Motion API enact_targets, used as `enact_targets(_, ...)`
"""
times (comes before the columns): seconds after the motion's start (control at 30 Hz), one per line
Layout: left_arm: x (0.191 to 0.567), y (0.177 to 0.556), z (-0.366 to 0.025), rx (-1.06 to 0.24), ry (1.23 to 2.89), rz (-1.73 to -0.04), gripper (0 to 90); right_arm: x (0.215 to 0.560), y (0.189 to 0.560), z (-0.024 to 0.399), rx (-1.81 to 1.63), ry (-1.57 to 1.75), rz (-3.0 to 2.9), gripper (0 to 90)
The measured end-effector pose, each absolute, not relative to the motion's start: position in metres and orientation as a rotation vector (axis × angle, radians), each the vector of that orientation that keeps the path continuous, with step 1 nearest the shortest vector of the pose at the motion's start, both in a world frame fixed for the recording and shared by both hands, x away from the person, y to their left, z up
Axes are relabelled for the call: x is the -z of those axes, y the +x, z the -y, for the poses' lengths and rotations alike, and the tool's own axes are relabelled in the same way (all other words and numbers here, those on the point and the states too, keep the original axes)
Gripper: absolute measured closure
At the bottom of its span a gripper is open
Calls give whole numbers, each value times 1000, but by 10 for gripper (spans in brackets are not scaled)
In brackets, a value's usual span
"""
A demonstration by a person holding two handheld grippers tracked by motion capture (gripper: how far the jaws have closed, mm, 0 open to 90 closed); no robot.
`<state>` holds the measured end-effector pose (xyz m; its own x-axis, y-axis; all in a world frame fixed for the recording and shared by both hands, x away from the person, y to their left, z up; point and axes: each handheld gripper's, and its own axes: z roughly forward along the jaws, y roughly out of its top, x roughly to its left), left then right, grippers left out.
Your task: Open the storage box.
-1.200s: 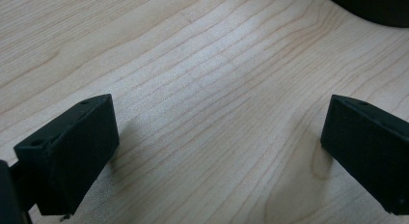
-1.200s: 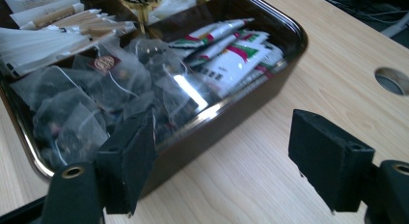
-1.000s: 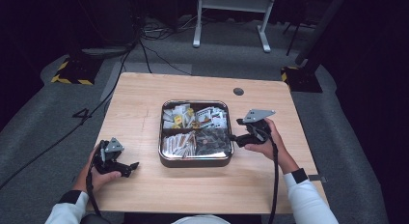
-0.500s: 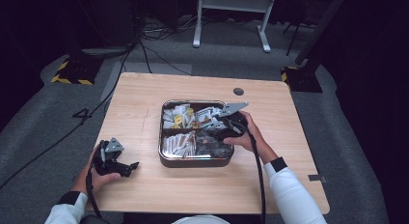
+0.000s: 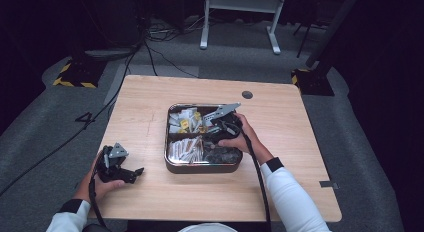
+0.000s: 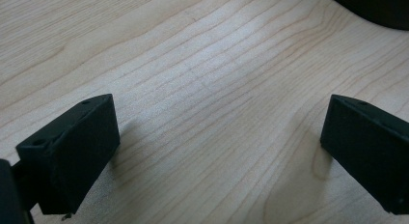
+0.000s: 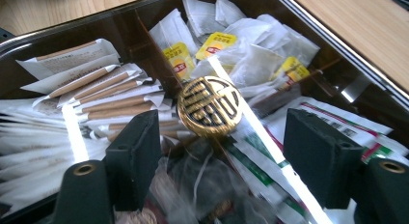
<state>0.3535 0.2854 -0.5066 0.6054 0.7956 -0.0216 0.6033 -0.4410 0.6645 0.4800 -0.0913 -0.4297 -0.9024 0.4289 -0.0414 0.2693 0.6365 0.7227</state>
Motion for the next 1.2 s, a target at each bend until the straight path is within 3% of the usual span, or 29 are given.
enact_targets(0.33,507,353,-285,-391,2192,-1099,4,438,486,75,-1112,590,-2659,402)
enact_targets(0.53,507,353,-285,-392,2192,-1099,4,437,487,72,-1122,598,-2674,585)
enact_targets(1.2,507,354,-285,-390,2193,-1098,4,414,482,73,-1095,596,-2626,594)
